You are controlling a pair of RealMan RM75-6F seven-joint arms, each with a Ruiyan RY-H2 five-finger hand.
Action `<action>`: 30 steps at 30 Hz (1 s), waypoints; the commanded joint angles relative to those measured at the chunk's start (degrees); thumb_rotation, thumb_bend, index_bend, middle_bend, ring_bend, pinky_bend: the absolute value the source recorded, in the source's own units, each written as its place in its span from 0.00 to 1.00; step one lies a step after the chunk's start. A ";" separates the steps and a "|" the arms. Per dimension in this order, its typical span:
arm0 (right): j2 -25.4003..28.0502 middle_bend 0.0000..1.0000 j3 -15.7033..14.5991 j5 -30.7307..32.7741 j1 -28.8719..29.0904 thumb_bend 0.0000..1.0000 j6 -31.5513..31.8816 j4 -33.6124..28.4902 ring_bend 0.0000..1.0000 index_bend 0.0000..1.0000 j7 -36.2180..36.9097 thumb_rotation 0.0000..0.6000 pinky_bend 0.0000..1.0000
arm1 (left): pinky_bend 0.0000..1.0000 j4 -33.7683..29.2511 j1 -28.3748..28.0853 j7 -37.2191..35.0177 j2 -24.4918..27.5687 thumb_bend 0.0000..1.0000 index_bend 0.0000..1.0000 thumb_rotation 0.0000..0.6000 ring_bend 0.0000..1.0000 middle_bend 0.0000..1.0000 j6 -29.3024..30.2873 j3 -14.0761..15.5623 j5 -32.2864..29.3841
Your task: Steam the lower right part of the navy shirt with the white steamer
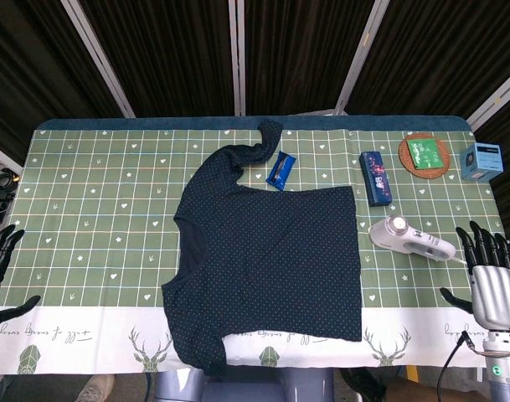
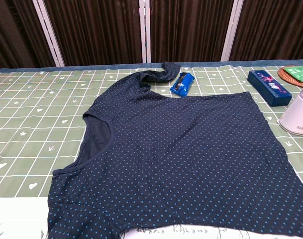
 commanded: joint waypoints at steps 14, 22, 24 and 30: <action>-6.80 0.00 1.78 0.59 7.11 0.01 -9.34 15.89 0.00 0.00 3.49 1.00 0.00 | 0.00 0.71 -0.77 -0.14 -0.37 0.00 0.00 1.00 0.00 0.00 -1.31 -0.74 -1.88; -13.96 0.00 3.21 3.50 13.18 0.32 -16.83 30.82 0.00 0.00 -0.18 1.00 0.00 | 0.00 1.42 -1.92 0.25 -1.10 0.00 0.00 1.00 0.00 0.00 -3.73 -1.62 -5.52; -15.21 0.00 3.23 4.33 14.04 0.32 -18.54 32.68 0.00 0.00 -0.56 1.00 0.00 | 0.00 1.71 -2.12 0.44 -1.30 0.00 0.00 1.00 0.00 0.00 -4.14 -1.75 -6.19; -18.41 0.01 3.15 6.35 16.07 0.32 -22.62 37.81 0.00 0.00 -0.93 1.00 0.00 | 0.00 2.19 -2.62 1.01 -1.73 0.00 0.00 1.00 0.00 0.00 -5.11 -1.93 -7.44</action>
